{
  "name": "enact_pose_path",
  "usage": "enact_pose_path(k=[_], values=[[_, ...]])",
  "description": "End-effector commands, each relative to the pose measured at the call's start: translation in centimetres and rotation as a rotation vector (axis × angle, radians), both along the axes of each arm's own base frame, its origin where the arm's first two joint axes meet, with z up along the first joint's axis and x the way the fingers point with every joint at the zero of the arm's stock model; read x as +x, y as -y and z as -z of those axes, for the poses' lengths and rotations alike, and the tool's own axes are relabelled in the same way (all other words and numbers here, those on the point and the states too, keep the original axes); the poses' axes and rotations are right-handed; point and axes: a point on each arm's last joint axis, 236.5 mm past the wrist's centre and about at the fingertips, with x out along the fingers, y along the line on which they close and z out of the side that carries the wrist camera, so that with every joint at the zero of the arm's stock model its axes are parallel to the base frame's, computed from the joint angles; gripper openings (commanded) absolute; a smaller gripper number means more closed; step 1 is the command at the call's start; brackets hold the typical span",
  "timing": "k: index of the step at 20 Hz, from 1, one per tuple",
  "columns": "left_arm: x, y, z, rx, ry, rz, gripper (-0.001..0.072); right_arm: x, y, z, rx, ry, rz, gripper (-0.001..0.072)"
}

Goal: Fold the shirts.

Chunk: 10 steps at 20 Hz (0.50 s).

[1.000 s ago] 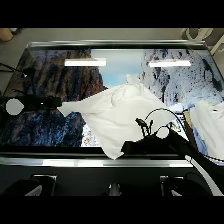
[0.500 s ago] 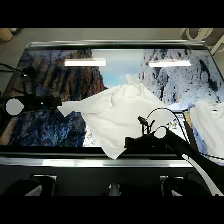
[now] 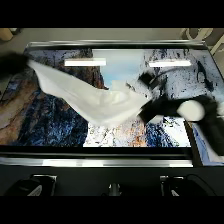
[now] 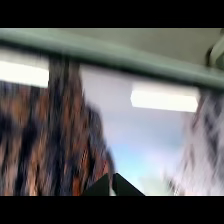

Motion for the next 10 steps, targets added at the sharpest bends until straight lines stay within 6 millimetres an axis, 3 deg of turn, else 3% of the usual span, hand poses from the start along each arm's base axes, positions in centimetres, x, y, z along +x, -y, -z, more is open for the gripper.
enact_pose_path(k=[1, 2, 3, 4, 6, 10], values=[[-12.3, -3.4, -21.4, -0.072, 0.599, -0.054, 0.0028, -4.4, 13.3, -27.8, -0.126, 0.733, 0.331, 0.0017], [-16.3, -4.7, -24.5, -0.075, 0.701, -0.081, 0.0027, -8.0, 14.9, -32.8, -0.057, 0.863, 0.370, 0.0017], [-19.2, -5.6, -26.2, -0.089, 0.760, -0.098, 0.0027, -10.7, 16.0, -35.5, -0.004, 0.936, 0.389, 0.0017], [-21.6, -6.1, -27.0, -0.110, 0.800, -0.103, 0.0028, -12.9, 16.9, -37.0, 0.037, 0.975, 0.406, 0.0017], [-23.8, -6.5, -27.3, -0.127, 0.822, -0.099, 0.0028, -14.0, 17.5, -36.7, 0.052, 0.960, 0.420, 0.0017], [-23.8, -6.4, -27.5, -0.100, 0.836, -0.101, 0.0028, -10.5, 15.3, -32.4, 0.060, 0.768, 0.394, 0.0017]])
